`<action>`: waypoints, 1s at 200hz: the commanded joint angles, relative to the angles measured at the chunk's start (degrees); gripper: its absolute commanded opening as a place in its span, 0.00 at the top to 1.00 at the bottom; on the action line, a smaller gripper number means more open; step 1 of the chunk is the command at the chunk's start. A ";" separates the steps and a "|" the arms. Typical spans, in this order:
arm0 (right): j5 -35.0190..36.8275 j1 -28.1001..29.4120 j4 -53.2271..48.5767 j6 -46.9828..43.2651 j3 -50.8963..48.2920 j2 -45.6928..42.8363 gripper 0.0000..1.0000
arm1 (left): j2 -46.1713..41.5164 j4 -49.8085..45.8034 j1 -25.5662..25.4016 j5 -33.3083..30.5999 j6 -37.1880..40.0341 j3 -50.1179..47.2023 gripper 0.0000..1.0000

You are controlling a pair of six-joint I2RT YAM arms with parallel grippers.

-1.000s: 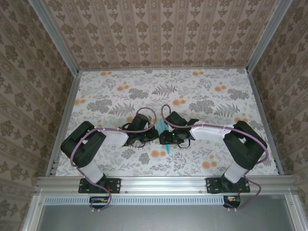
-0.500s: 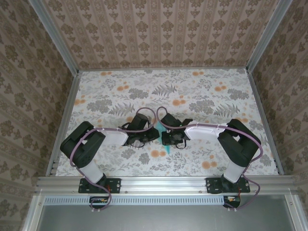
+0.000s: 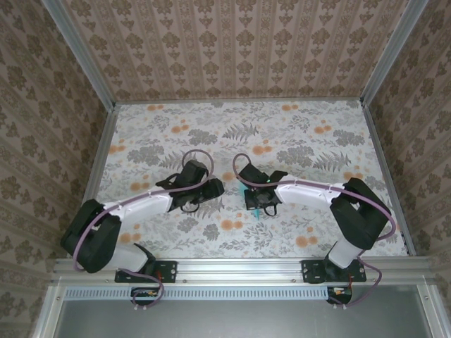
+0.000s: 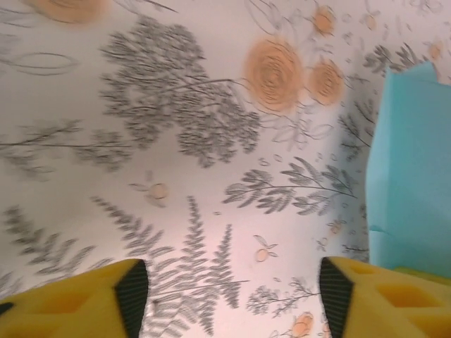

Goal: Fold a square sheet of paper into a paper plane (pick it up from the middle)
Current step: Move the paper plane to the center of the table.

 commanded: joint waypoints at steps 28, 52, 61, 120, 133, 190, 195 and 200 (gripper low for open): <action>2.40 -1.00 -1.52 -0.54 1.24 2.34 0.91 | -8.22 -10.05 0.87 -10.50 2.06 -1.44 0.16; 2.15 -1.03 -1.44 0.10 1.30 4.01 0.88 | -10.91 -11.22 1.31 -11.79 2.56 -2.57 0.09; 2.06 -1.09 -1.51 0.31 1.22 4.39 0.87 | -11.64 -11.52 1.40 -12.19 2.59 -2.83 0.04; 3.10 -1.12 1.39 1.41 0.04 6.64 0.89 | -12.58 -13.86 2.93 -12.27 3.07 -3.18 0.00; 3.51 -1.06 1.01 1.33 0.61 6.68 0.92 | -12.59 -14.37 3.24 -12.27 3.10 -3.14 0.00; 4.62 -5.24 -0.43 -3.83 11.12 7.01 0.94 | -14.30 -17.71 5.18 -13.03 3.97 -2.84 0.00; 4.25 -5.92 -0.56 -4.40 12.65 8.14 0.94 | -14.63 -17.90 5.32 -13.04 4.03 -2.96 0.00; 3.73 -6.57 -0.82 -4.91 14.24 9.26 0.94 | -14.86 -18.04 5.45 -13.08 4.07 -3.04 0.00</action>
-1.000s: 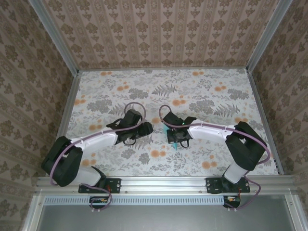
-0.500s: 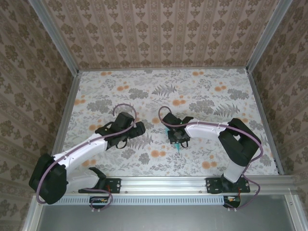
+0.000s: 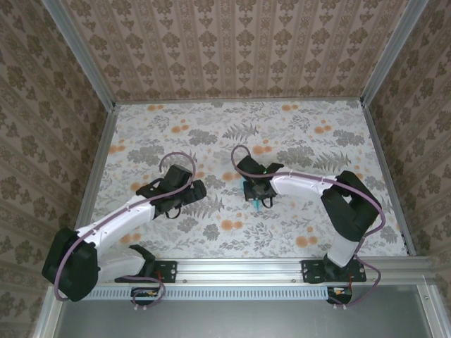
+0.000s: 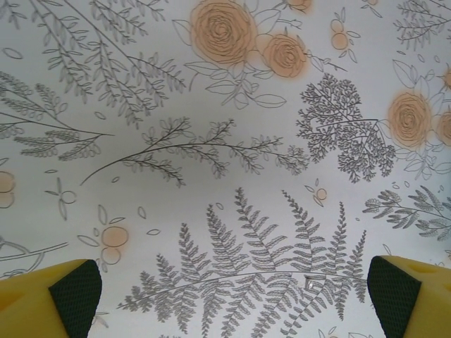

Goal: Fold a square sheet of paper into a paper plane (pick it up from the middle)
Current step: Move the paper plane to the center of the table.

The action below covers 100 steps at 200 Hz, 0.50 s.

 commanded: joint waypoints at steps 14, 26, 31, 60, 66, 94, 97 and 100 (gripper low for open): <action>0.16 -4.22 -0.89 -4.86 10.85 7.16 0.94 | -2.97 -3.36 1.44 -1.31 2.12 -0.59 0.00; -0.76 -4.97 -0.89 -5.92 14.31 9.86 0.94 | -3.55 -3.80 1.88 -1.23 2.47 -0.67 0.00; -1.29 -5.23 -2.05 -6.43 15.90 11.02 0.93 | -3.70 -3.93 2.04 -1.08 2.57 -0.67 0.00; -2.52 -5.69 -4.45 -7.89 23.10 17.19 0.92 | -4.08 -4.12 2.61 -0.43 3.17 -0.70 0.00; -2.68 -5.73 -4.73 -7.95 24.06 18.12 0.92 | -4.04 -4.12 2.72 -0.40 3.11 -0.67 0.00; -2.53 -6.01 -5.71 -6.43 26.40 21.51 0.92 | -3.99 -3.78 3.05 0.50 3.95 -0.81 0.00; -2.53 -5.99 -5.75 -6.18 26.47 21.79 0.91 | -3.99 -3.77 3.05 0.56 4.07 -0.81 0.00; -2.59 -5.99 -5.78 -6.04 26.54 22.13 0.91 | -3.99 -3.79 3.05 0.57 4.15 -0.77 0.00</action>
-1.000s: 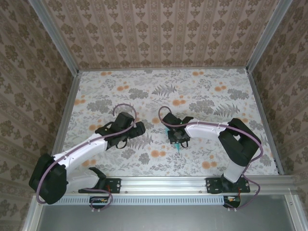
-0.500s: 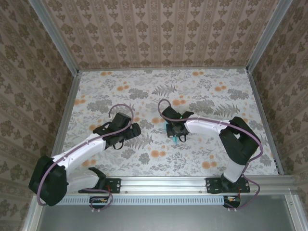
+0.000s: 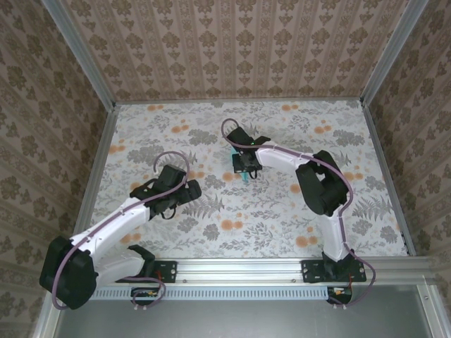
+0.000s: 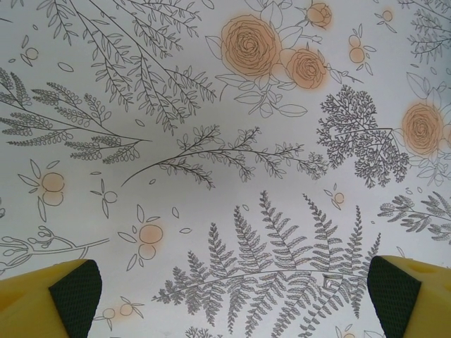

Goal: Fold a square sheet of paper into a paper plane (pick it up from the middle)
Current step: Move the paper plane to the center of the table, then reset both arms

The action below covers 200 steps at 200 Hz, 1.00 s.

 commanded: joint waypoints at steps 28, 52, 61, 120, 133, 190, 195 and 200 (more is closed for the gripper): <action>-0.74 -0.11 -3.70 1.81 2.15 4.74 0.90 | -0.91 -1.21 0.77 0.70 2.72 -0.48 0.00; -1.03 -0.09 -3.98 2.94 1.51 5.85 0.88 | -0.74 -0.67 0.93 0.69 3.39 -0.48 0.00; -1.64 -0.11 -3.97 3.11 1.44 5.66 0.87 | -0.54 -0.32 1.06 0.68 3.74 -0.48 0.00; -1.61 -0.11 -7.71 3.38 5.44 -5.03 0.64 | 2.09 -0.13 4.40 -1.21 8.73 6.73 0.00; -1.70 -0.20 -7.74 2.94 5.41 -8.66 0.58 | 2.98 -0.65 5.71 -1.65 10.48 9.44 0.00; 8.16 -4.75 -2.01 -2.30 -5.95 -28.00 0.26 | 3.37 0.20 14.91 -5.95 19.97 16.46 0.00; 9.81 -5.41 -0.72 -3.49 -7.90 -29.66 0.22 | 3.08 1.13 15.81 -6.47 20.83 16.27 0.00; 11.53 -6.01 0.41 -4.52 -9.87 -31.63 0.17 | 2.75 1.99 16.69 -7.09 21.68 15.97 0.00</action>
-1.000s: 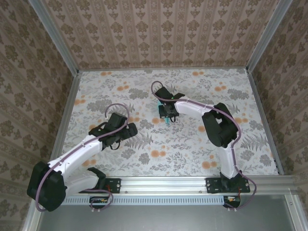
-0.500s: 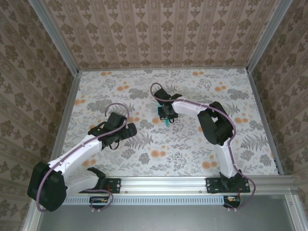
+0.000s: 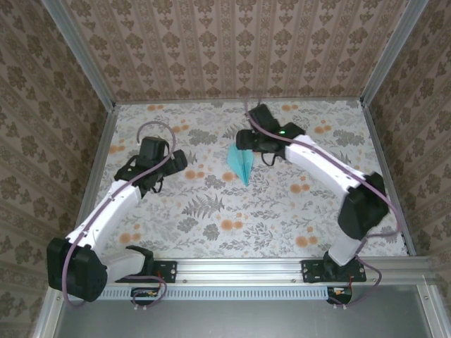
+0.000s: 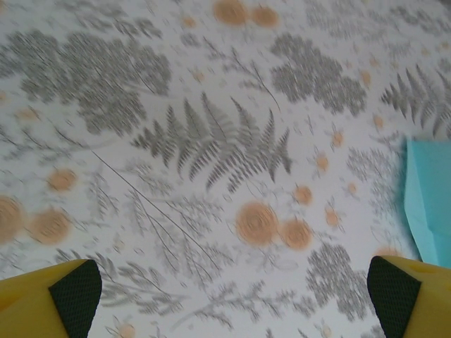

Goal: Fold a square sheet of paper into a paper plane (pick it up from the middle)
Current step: Reset both arms

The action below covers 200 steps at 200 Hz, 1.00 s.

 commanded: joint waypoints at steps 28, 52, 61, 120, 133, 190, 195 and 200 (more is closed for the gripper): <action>19.32 -8.06 8.76 -9.71 -18.83 -16.24 0.00 | -2.62 7.33 7.95 -7.07 11.46 -2.95 0.00; 24.24 -14.73 15.48 -10.67 -29.65 -23.09 0.00 | -3.82 14.70 11.68 -10.48 13.35 -9.33 0.00; 26.12 -17.67 18.74 -10.14 -34.33 -25.04 0.00 | -4.01 17.58 13.07 -11.52 14.08 -11.82 0.00; 27.60 -24.99 51.24 -17.01 -58.91 -27.95 0.00 | 0.98 38.20 17.81 -10.13 25.50 -22.70 0.00; 25.92 -25.44 55.49 -18.60 -60.65 -26.06 0.00 | 2.62 42.08 18.27 -6.81 26.81 -23.69 0.00; 12.48 -27.13 72.94 -25.52 -62.27 -17.27 0.00 | 9.78 66.65 18.91 5.84 33.36 -30.19 0.00; 11.66 -27.23 74.17 -25.90 -62.34 -16.78 0.00 | 9.98 67.69 19.02 6.79 33.57 -30.43 0.00; 10.65 -27.57 75.57 -26.23 -62.40 -16.16 0.00 | 10.41 69.45 19.07 7.75 34.32 -30.93 0.00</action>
